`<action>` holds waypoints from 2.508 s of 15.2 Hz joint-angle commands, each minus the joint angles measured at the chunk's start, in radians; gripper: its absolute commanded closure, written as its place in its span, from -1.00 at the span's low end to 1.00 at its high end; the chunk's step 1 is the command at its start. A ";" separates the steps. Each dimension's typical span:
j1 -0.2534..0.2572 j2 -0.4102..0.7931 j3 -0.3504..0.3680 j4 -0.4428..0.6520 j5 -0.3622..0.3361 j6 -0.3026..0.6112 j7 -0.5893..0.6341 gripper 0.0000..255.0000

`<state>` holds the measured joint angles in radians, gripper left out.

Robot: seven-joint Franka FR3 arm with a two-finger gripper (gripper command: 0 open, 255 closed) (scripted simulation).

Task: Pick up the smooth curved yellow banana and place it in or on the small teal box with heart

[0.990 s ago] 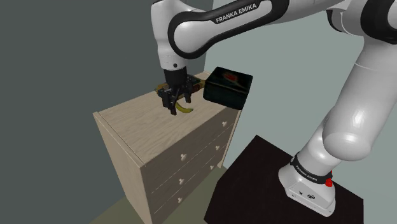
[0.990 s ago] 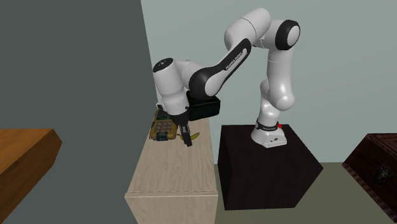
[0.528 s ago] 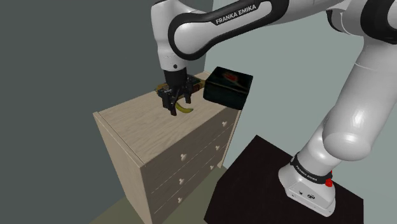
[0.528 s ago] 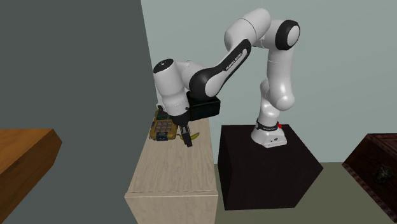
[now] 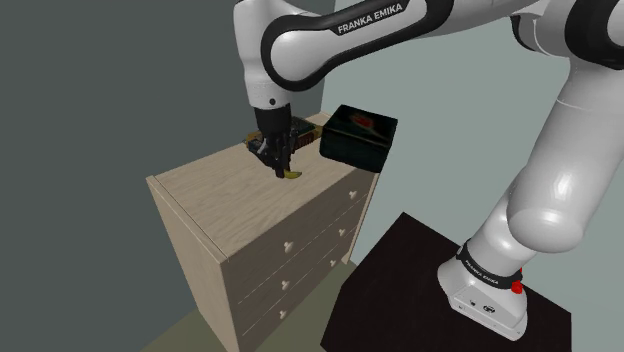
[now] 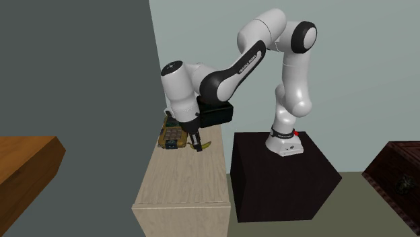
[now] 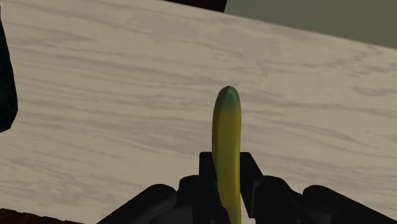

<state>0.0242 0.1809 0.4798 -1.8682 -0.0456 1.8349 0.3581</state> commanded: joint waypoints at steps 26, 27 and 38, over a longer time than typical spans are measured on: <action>-0.008 -0.058 0.002 0.242 0.026 -0.300 -0.015 1.00; -0.008 -0.056 0.002 0.257 0.026 -0.313 -0.014 1.00; -0.053 -0.131 -0.026 0.276 0.047 -0.399 -0.090 1.00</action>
<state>-0.0114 0.0846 0.4642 -1.5632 -0.0093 1.4373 0.2976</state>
